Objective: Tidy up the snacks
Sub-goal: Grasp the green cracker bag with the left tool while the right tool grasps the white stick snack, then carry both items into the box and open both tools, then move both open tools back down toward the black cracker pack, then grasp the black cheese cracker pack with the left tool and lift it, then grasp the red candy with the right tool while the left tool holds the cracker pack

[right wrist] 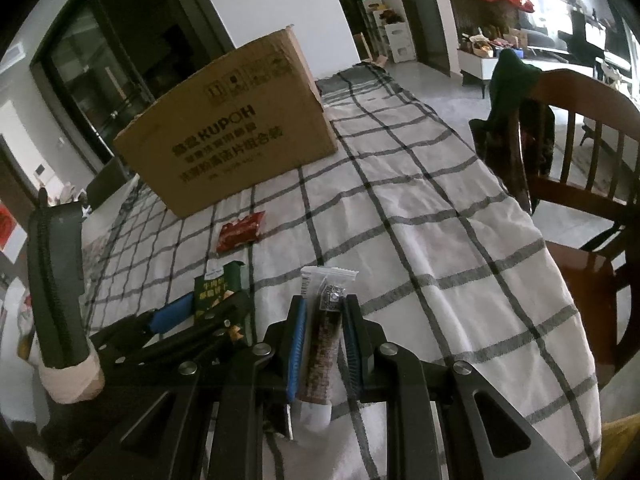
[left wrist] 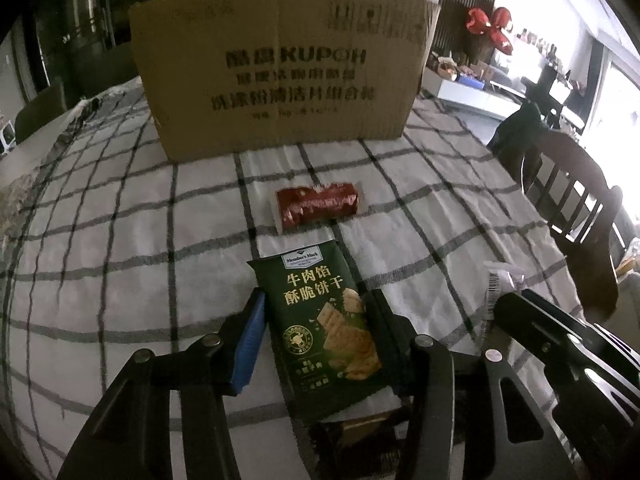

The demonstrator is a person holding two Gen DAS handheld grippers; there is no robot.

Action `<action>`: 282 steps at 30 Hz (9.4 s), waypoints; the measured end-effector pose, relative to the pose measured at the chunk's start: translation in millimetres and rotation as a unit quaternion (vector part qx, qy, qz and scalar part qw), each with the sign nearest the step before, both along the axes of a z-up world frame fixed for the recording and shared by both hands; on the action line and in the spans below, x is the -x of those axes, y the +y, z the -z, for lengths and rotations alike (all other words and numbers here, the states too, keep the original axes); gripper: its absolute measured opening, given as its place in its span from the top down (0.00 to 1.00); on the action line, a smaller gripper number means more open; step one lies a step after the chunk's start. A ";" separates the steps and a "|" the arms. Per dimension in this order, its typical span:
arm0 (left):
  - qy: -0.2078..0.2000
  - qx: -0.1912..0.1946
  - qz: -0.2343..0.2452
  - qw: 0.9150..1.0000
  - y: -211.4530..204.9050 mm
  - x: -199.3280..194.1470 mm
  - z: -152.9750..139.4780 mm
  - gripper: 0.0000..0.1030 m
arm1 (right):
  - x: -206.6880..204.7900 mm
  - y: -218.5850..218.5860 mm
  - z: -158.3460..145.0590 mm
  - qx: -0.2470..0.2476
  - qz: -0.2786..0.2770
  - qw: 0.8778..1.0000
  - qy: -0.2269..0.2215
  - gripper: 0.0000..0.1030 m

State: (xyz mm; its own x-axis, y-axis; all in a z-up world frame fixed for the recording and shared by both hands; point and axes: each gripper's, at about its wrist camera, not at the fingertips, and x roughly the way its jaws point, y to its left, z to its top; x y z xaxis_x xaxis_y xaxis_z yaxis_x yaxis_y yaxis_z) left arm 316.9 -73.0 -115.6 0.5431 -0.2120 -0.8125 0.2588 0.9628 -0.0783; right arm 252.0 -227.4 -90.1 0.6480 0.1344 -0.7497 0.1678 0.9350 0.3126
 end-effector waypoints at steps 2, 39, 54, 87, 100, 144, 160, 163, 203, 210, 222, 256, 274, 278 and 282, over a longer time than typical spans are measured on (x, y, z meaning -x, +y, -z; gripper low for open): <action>-0.008 0.005 -0.002 1.000 3.7 2.0 -6.7 0.52 | 0.0 -0.1 -3.1 0.001 -0.002 1.000 -0.005 0.81; -0.043 0.027 -0.004 0.999 13.6 15.8 -32.3 0.54 | -29.7 4.5 19.1 0.033 -0.044 0.998 0.031 0.71; -0.053 0.033 -0.003 0.998 12.9 17.0 -40.8 0.54 | -28.6 4.2 4.8 0.038 -0.051 0.998 0.010 0.78; -0.210 0.021 0.016 0.977 31.2 -65.4 -185.5 0.54 | -120.6 7.4 -157.3 0.041 -0.114 0.976 -0.183 0.78; -0.193 0.028 0.011 0.981 32.3 -131.4 -188.8 0.54 | -187.4 9.8 -159.5 0.055 -0.141 0.973 -0.174 0.78; -0.224 -0.036 0.099 0.969 28.7 46.2 -135.5 0.31 | -28.1 14.7 -119.0 0.080 -0.125 0.979 -0.143 0.56; -0.175 -0.108 0.254 0.945 9.6 101.6 -70.8 0.31 | 48.2 15.9 -51.3 0.066 -0.060 0.995 -0.038 0.50; -0.160 -0.116 0.279 0.940 5.2 105.3 -60.0 0.31 | 55.0 16.8 -35.6 0.057 -0.059 0.997 -0.013 0.50; -0.030 -0.040 0.332 0.942 -2.2 80.8 -0.2 0.63 | 53.2 20.3 9.7 0.059 -0.028 0.996 0.062 0.50; -0.040 -0.019 0.249 0.967 9.1 87.4 -14.2 0.64 | 55.8 18.8 -0.4 0.061 -0.043 0.996 0.042 0.50; -0.056 0.004 0.069 0.996 31.9 72.5 -39.4 0.64 | 22.9 27.2 -14.3 0.070 -0.151 0.986 0.009 0.50; -0.032 0.035 -0.127 0.991 60.1 -10.9 -17.2 0.65 | -137.4 94.9 0.6 0.226 -0.446 0.866 0.012 0.36; -0.011 0.036 -0.142 0.989 56.3 -27.5 -4.4 0.65 | -148.2 106.5 23.7 0.210 -0.482 0.849 0.045 0.75; -0.018 0.036 -0.141 0.989 56.7 -25.8 -9.6 0.65 | -145.7 96.8 16.9 0.196 -0.453 0.869 0.034 0.75; -0.030 0.032 -0.134 0.990 55.0 -23.1 -19.4 0.65 | -139.5 88.7 5.2 0.176 -0.430 0.885 0.021 0.75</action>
